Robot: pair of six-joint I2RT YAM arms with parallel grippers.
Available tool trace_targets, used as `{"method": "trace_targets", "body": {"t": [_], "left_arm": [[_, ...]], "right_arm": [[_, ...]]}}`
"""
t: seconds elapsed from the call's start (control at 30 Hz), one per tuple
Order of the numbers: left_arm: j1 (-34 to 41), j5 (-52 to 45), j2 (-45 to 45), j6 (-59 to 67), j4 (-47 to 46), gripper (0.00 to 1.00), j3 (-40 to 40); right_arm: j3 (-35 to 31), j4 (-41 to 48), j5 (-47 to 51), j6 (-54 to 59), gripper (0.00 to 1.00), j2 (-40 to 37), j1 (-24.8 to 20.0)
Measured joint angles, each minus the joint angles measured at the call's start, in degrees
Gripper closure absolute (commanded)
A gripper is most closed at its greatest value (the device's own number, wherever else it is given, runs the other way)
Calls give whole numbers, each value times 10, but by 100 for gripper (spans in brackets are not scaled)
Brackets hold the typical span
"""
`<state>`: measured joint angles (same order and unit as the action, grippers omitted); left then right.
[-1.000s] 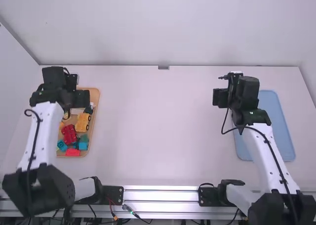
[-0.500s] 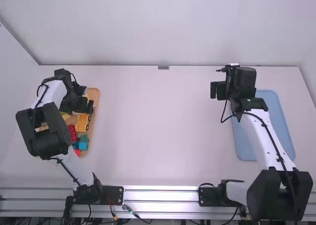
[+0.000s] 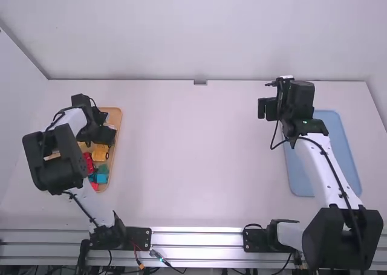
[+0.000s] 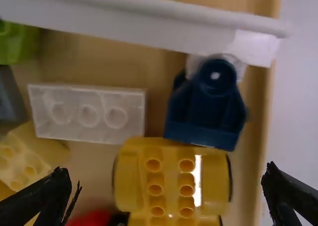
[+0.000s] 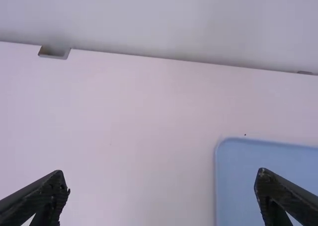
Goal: Assemble lego blocks to make yellow taxi
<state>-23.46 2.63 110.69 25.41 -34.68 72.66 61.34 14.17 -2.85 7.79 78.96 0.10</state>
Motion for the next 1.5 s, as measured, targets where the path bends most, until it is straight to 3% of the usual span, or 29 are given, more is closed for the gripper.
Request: {"method": "trace_targets", "body": {"t": [0.33, 0.77, 1.03, 1.1, 1.13, 1.17, 1.2, 1.23, 1.5], "left_arm": [[-90, -94, 0, 28, 8, 2, -17], [-73, -66, 0, -58, -3, 1, -19], [-73, -47, 0, -108, 42, 1, -51], [-71, -47, 0, -111, 45, 4, -55], [-71, -47, 0, -113, 45, 23, -56], [-71, -47, 0, -116, 46, 30, -56], [-71, -49, 0, -119, 49, 43, -56], [-71, -49, 0, -121, 50, 47, -56], [-71, -52, -2, -126, 56, 53, -56]], "right_arm": [[0, -3, 0, 0, 1, 0, 0], [0, -8, 0, 14, 1, 0, 25], [0, -14, 0, 30, 1, 0, 26], [0, -14, -1, 31, 1, 0, 22], [0, -14, -1, 31, 1, 0, 19], [0, -14, -1, 31, 1, 0, 19], [0, -14, 0, 30, 1, 0, 19], [0, -14, 0, 30, 1, 0, 18], [0, -14, 0, 30, 1, 0, 18]]}}
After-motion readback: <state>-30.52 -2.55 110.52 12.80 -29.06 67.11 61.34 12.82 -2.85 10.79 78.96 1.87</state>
